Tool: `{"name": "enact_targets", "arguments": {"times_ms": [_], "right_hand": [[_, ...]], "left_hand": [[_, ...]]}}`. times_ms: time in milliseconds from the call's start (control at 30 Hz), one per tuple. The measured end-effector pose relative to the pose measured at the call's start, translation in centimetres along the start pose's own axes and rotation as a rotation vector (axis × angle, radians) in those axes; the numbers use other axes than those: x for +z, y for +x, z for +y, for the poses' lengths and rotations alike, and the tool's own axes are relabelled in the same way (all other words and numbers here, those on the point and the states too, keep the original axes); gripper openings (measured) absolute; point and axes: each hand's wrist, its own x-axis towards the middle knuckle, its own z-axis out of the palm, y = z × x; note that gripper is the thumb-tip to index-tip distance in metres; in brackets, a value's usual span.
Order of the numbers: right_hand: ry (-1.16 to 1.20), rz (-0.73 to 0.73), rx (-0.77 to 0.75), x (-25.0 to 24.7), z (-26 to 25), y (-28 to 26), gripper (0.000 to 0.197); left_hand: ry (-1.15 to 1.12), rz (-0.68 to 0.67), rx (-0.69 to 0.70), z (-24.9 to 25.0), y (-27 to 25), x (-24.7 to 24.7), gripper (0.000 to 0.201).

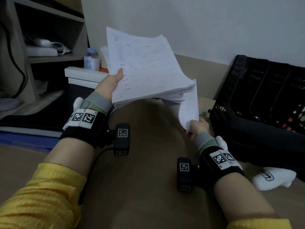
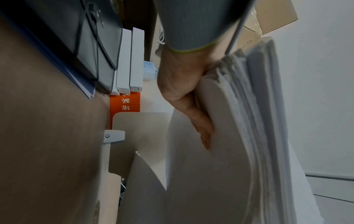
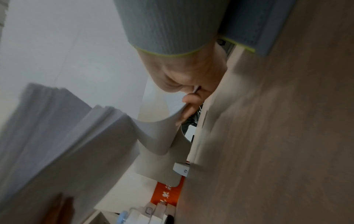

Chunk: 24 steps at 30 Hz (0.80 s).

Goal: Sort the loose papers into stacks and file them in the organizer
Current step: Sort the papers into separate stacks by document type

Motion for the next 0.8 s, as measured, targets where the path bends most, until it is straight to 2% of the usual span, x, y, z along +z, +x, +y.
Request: {"name": "enact_targets", "arguments": {"times_ms": [100, 200, 333, 400, 467, 500, 600, 800], "right_hand": [[-0.085, -0.027, -0.001, 1.7, -0.2, -0.1, 0.039], [-0.071, -0.098, 0.084, 3.9, 0.0, -0.9, 0.034], [-0.101, -0.116, 0.161, 5.9, 0.1, -2.0, 0.040], [-0.105, -0.140, 0.212, 6.4, -0.1, -2.3, 0.031], [-0.118, -0.218, 0.243, 6.8, -0.2, -2.9, 0.011], [-0.134, -0.264, 0.249, 7.0, 0.0, -3.2, 0.009], [-0.175, -0.391, 0.256, 7.5, 0.6, -3.9, 0.013], [-0.287, -0.426, 0.255, 6.8, 0.2, -4.6, 0.019]], "left_hand": [[-0.028, -0.011, 0.010, 0.4, 0.5, 0.1, 0.025], [-0.012, 0.004, 0.018, 0.8, 1.0, -0.4, 0.022], [-0.056, 0.027, 0.025, 1.7, 1.3, -1.4, 0.025], [-0.085, 0.045, 0.037, 1.8, 1.5, -1.8, 0.022], [-0.063, 0.051, 0.034, 1.7, 1.5, -2.0, 0.022], [-0.035, 0.059, 0.020, 1.5, 1.4, -2.0, 0.024], [0.036, 0.041, -0.040, 0.9, 1.3, -2.0, 0.032], [0.055, 0.072, -0.010, 1.1, 1.4, -2.0, 0.025]]}}
